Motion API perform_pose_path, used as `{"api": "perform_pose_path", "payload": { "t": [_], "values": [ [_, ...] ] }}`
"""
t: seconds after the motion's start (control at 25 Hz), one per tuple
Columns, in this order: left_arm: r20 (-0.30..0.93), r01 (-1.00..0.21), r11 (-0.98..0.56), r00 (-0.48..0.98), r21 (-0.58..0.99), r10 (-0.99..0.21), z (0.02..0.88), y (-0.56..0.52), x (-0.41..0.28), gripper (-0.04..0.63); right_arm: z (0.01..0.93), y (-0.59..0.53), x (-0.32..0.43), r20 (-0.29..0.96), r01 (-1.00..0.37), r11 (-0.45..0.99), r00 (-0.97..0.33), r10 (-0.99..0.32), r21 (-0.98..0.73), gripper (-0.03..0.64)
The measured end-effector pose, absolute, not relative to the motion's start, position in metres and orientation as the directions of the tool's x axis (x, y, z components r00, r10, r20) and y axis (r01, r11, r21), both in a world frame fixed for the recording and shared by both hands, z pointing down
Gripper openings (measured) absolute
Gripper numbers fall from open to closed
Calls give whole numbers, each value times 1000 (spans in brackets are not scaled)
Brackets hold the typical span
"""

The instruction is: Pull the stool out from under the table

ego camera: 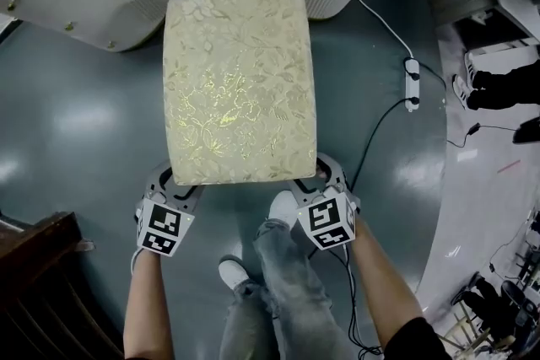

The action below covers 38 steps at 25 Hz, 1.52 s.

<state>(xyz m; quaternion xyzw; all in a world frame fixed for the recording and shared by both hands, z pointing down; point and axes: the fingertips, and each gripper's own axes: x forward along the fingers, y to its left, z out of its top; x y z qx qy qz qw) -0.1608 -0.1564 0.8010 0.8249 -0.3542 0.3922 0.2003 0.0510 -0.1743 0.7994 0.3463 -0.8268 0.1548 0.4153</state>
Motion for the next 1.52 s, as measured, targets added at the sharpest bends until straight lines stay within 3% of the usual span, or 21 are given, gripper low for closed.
{"api": "perform_pose_path", "payload": {
  "t": [0.96,1.52],
  "values": [
    [812,-745,-663,434,80,-390,802,-156,-161,245,801,-176,51,805,-688,724,-407,-431,40,308],
    [852,-803,-591,359,74,-381,795,-131,-188,245,800,-144,81,854,-765,644,-348,-386,-20,313]
  ]
}}
